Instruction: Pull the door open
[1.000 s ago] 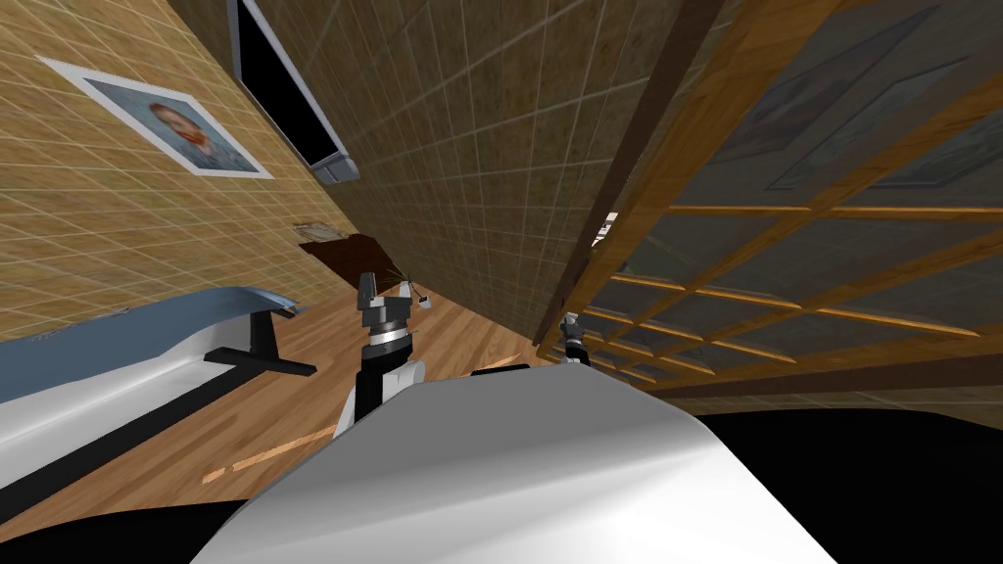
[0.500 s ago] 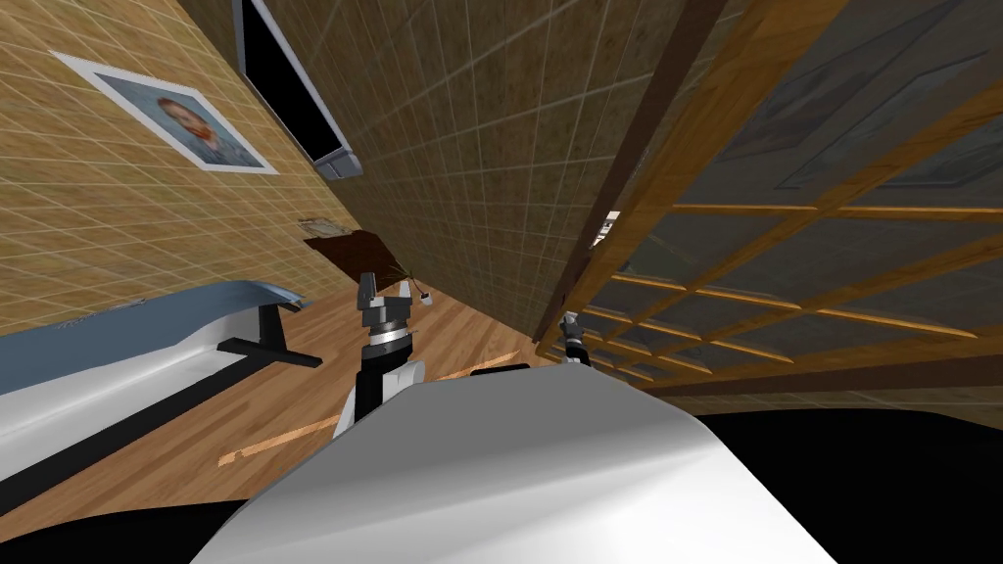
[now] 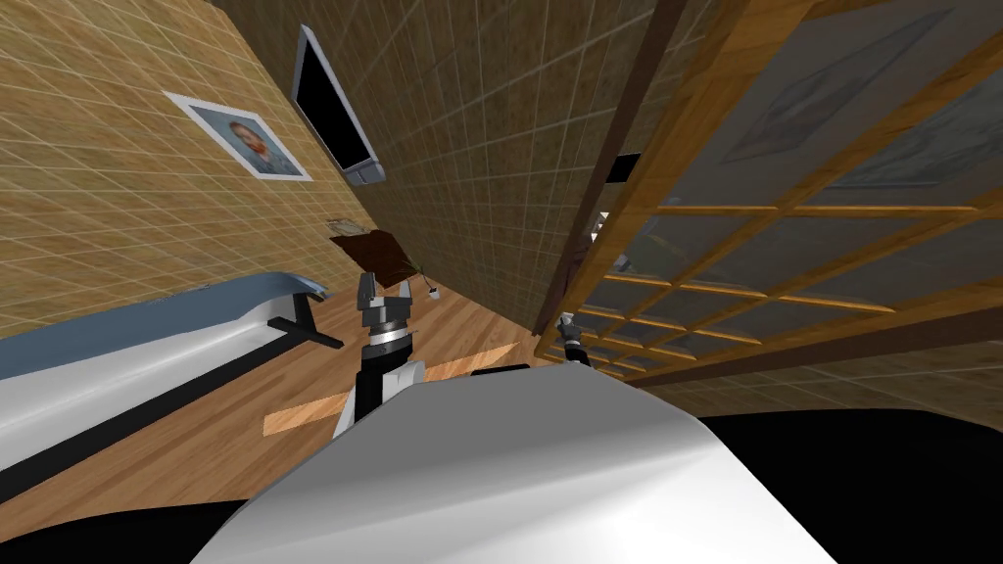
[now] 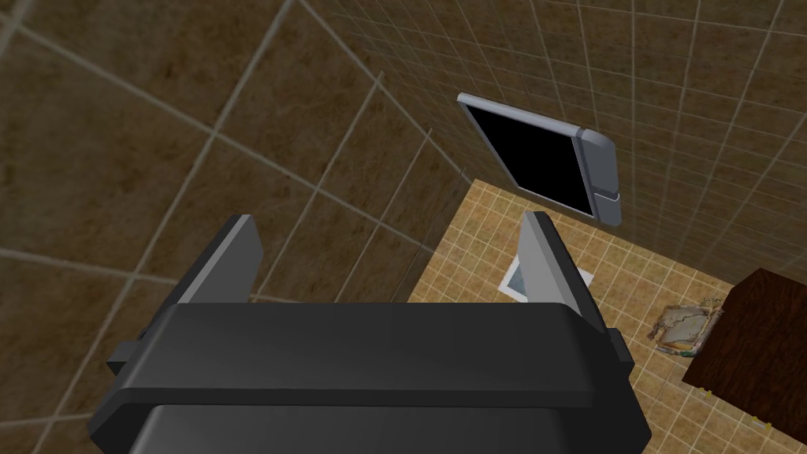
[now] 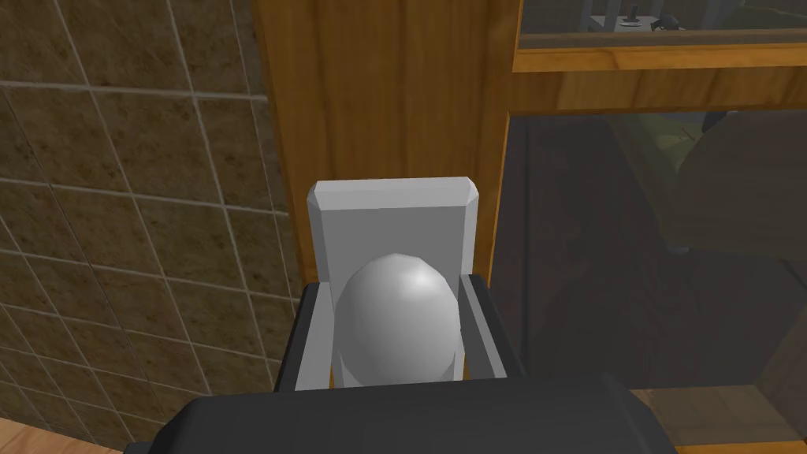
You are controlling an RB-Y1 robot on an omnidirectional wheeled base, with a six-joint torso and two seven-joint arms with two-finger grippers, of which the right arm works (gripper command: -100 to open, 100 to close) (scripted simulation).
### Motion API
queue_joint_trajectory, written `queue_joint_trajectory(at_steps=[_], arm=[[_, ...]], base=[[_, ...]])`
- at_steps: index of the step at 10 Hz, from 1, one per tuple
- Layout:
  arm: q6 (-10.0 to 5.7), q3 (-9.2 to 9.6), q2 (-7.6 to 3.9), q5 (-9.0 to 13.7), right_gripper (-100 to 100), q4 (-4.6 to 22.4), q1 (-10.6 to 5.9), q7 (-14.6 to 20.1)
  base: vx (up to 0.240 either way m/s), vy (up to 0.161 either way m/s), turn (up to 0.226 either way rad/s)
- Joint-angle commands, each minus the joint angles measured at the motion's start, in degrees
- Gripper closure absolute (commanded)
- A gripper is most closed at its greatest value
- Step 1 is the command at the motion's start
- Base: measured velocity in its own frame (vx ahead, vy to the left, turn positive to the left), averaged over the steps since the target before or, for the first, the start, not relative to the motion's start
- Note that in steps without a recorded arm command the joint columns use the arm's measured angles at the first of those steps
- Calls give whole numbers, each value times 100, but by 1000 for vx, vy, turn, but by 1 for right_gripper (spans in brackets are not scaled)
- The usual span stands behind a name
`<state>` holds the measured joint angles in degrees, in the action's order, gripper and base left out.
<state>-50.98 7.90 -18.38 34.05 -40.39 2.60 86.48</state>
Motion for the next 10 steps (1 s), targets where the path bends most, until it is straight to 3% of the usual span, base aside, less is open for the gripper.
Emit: queue_joint_trajectory(at_steps=[1, 3, 10], arm=[[-41, 140, -69, -70, 100, -19, 16, 151], [-57, 159, -71, -81, 100, 14, -8, 169], [-60, 461, -55, -661, 100, 190, -268, 556]], base=[[-255, -43, 93], [-190, 3, 45], [-232, -27, 49]])
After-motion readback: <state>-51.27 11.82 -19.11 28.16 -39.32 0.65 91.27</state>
